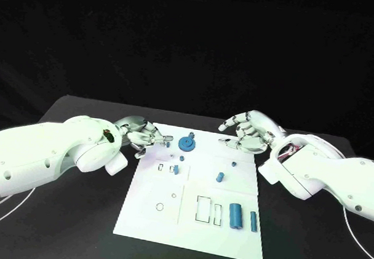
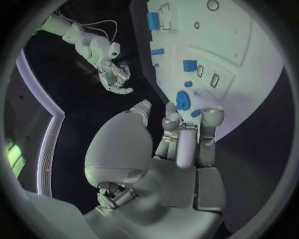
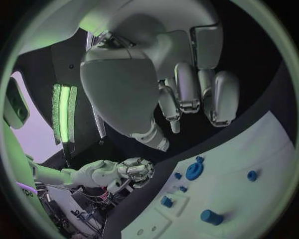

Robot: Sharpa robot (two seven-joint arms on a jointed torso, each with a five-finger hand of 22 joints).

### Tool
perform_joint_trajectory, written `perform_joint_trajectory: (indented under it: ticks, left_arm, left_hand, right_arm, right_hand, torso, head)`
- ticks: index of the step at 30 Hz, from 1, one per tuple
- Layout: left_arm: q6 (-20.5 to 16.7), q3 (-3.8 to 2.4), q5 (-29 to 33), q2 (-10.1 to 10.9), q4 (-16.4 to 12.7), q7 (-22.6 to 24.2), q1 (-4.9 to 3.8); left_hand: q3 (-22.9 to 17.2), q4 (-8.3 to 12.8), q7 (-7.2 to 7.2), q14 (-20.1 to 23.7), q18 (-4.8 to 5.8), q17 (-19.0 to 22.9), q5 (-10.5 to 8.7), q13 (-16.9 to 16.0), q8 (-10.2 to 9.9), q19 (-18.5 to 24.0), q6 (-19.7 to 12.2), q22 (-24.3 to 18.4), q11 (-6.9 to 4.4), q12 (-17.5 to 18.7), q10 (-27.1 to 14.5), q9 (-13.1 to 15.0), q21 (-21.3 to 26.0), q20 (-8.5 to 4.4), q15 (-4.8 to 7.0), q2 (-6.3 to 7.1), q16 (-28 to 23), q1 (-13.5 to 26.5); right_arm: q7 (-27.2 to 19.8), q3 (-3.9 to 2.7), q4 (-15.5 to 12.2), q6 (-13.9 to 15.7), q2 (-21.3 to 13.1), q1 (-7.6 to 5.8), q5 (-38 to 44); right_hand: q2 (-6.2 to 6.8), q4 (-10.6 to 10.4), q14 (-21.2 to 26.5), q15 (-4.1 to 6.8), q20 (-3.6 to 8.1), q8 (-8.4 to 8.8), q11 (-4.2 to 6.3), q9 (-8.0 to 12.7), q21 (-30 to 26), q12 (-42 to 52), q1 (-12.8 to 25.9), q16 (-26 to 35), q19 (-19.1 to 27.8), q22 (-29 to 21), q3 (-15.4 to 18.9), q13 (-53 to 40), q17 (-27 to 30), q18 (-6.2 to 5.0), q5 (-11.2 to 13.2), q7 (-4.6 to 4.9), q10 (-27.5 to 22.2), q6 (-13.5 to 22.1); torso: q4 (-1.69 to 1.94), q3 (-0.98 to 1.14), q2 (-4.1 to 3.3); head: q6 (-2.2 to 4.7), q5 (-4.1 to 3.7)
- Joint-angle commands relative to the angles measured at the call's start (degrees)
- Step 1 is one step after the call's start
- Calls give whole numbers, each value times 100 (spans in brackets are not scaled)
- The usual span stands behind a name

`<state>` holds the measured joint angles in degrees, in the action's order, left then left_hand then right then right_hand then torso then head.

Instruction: Assemble the parts on the task board

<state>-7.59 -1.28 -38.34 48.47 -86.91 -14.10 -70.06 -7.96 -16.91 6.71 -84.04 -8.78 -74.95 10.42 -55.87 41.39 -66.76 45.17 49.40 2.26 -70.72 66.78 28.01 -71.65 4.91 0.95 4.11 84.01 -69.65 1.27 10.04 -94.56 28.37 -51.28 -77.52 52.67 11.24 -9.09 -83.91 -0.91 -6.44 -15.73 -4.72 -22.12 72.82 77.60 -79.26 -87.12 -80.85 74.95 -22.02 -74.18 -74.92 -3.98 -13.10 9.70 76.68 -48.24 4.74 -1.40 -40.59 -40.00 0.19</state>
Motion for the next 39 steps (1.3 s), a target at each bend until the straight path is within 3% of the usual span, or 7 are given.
perform_joint_trajectory:
  ticks: [1,4,7,15,18,23,39]
  left_arm:
    - [646,44,-799,-140,82,-991,-135]
    - [808,96,-929,-289,189,-1204,-237]
    - [808,96,-929,-289,189,-1204,-237]
    - [1548,176,-1199,-863,671,-1706,-407]
    - [1692,190,-1256,-984,754,-1803,-421]
    - [1769,220,-1326,-1152,893,-1869,-431]
    - [2007,347,-1417,-1514,1200,-1872,-432]
  left_hand:
    - [49,-3,-46,-224,118,-486,2,-29,90,-47,-1,37,-13,-28,47,84,-33,-18,42,-19,37,103]
    - [76,-3,-55,-223,121,-480,1,-22,128,-51,-13,56,-21,-26,41,127,-45,-26,50,-45,33,158]
    - [86,-3,-58,-223,121,-478,0,-17,141,-49,-20,57,-24,-24,37,143,-48,-28,53,-54,32,177]
    - [99,3,-60,-186,116,-388,12,190,161,-15,-64,21,-26,105,-122,183,-31,-32,56,-70,-23,176]
    - [106,-2,-58,-204,128,-439,11,218,168,-48,-75,86,-25,127,-146,197,-60,-33,55,-87,4,196]
    - [113,-4,-58,-214,129,-462,10,256,173,-49,-87,94,-24,154,-172,213,-67,-35,55,-118,18,222]
    - [118,-2,-59,-242,141,-534,10,306,180,-84,-93,159,-25,186,-203,228,-99,-36,56,-145,59,244]
  right_arm:
    - [-115,0,86,-50,13,-13,-331]
    - [-95,-1,138,-31,22,-20,-339]
    - [-95,-1,138,-31,22,-20,-339]
    - [-77,-1,379,-14,58,-31,-345]
    - [-101,-2,434,24,79,-33,-380]
    - [-147,-2,501,100,132,-34,-441]
    - [-168,-2,558,170,188,-34,-469]
  right_hand:
    - [57,-22,-433,46,0,-10,-2,10,-48,-20,26,5,-16,416,-16,32,-792,-6,-2,-2,-8,-3]
    - [57,-24,-433,46,0,-8,-3,12,-56,-18,30,5,-12,411,-18,29,-792,-8,2,-2,-5,3]
    - [57,-28,-433,46,1,-5,-3,15,-60,-17,35,7,-11,409,-21,29,-789,-8,5,0,-5,10]
    - [85,-111,-398,36,-5,-6,-16,52,-271,-82,154,70,88,292,-9,117,-657,-50,221,10,-78,96]
    - [66,-153,-351,36,-5,-15,-15,63,-445,-192,189,150,174,191,-14,250,-494,-86,246,12,-190,119]
    - [56,-223,-288,36,-7,-19,-22,90,-757,-380,228,273,319,11,-17,473,-281,-145,262,20,-378,204]
    - [76,-277,-173,40,-5,-67,-20,109,-1267,-625,211,520,540,-287,-5,765,110,-236,286,19,-607,264]
  torso:
    - [-10,17,35]
    - [-6,24,45]
    - [-6,24,45]
    - [-5,32,30]
    - [-8,18,28]
    - [-38,29,28]
    - [-8,24,28]
  head:
    - [-23,33]
    - [-32,33]
    - [-32,33]
    - [-11,49]
    - [1,33]
    - [-16,87]
    - [-72,33]
